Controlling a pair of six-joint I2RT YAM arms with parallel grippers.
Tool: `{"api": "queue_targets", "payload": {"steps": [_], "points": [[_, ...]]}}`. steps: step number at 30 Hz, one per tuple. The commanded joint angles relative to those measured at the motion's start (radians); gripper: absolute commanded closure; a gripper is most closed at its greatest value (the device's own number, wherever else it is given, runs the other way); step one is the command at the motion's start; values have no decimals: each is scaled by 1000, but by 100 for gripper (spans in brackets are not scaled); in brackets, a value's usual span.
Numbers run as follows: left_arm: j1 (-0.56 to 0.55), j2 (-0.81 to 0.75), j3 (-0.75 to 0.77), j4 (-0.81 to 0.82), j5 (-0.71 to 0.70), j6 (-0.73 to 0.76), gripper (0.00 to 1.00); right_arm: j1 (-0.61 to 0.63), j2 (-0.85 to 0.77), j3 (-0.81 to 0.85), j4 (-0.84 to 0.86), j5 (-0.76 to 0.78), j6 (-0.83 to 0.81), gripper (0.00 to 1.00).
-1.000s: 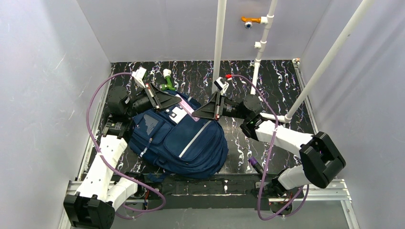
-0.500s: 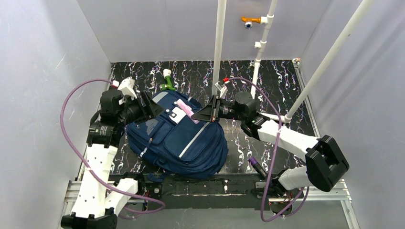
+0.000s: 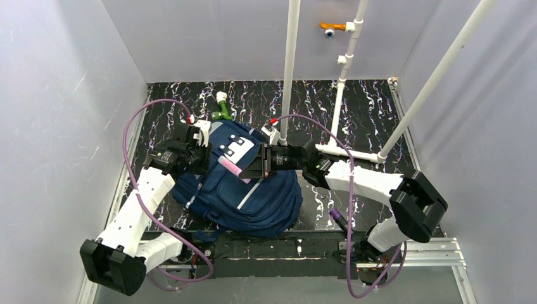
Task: Pack the student bag
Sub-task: Place the stationery in the student bag.
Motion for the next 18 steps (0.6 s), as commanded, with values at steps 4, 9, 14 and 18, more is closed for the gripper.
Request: {"api": "queue_targets", "payload": {"steps": [4,9,14,18], "points": [[-2,29,0,50,21,11,58,14,37,31,102,-21,15,99],[-2,54,-42,70,67,-6,53,22,44,28,111,-21,18,99],[-4,82,-55,66,26,15,53,23,46,26,120,-24,22,99],[-5,65,-70,60,52,7,46,25,53,30,124,-30,22,99]]}}
